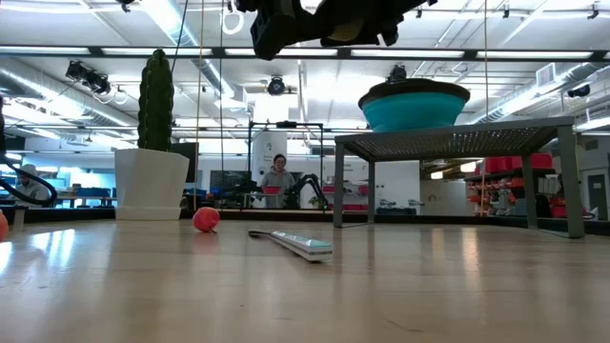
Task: Pick & Place Fruit
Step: Put the brown kiwi in the blue strainer bowl on the shelf
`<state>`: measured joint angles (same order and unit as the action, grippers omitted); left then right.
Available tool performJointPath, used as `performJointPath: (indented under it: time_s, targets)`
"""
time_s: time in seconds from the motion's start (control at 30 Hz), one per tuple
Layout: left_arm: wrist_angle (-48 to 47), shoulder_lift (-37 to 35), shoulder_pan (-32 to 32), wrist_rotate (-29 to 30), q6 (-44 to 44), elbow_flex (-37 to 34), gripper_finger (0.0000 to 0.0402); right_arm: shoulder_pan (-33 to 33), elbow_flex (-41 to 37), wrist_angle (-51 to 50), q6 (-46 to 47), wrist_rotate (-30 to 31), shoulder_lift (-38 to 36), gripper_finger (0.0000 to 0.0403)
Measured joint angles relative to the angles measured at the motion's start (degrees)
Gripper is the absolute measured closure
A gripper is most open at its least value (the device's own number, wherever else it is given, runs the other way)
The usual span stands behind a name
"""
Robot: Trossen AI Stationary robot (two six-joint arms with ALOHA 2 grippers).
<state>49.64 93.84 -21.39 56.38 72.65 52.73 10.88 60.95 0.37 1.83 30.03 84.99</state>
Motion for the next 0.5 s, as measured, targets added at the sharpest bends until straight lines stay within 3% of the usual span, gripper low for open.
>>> performJointPath:
  time_s: [0.2, 0.5]
  targets:
    - [1.0, -0.2, -1.0, 5.6, 0.3, 0.0, 0.0003, 0.0, -0.1, -3.0, -0.4, 2.4, -1.5, 0.0134]
    - [4.3, -1.5, -2.5, 15.0, -3.9, 0.2, 0.0003, 0.2, -0.3, -17.7, 1.3, 8.1, -6.5, 0.0134]
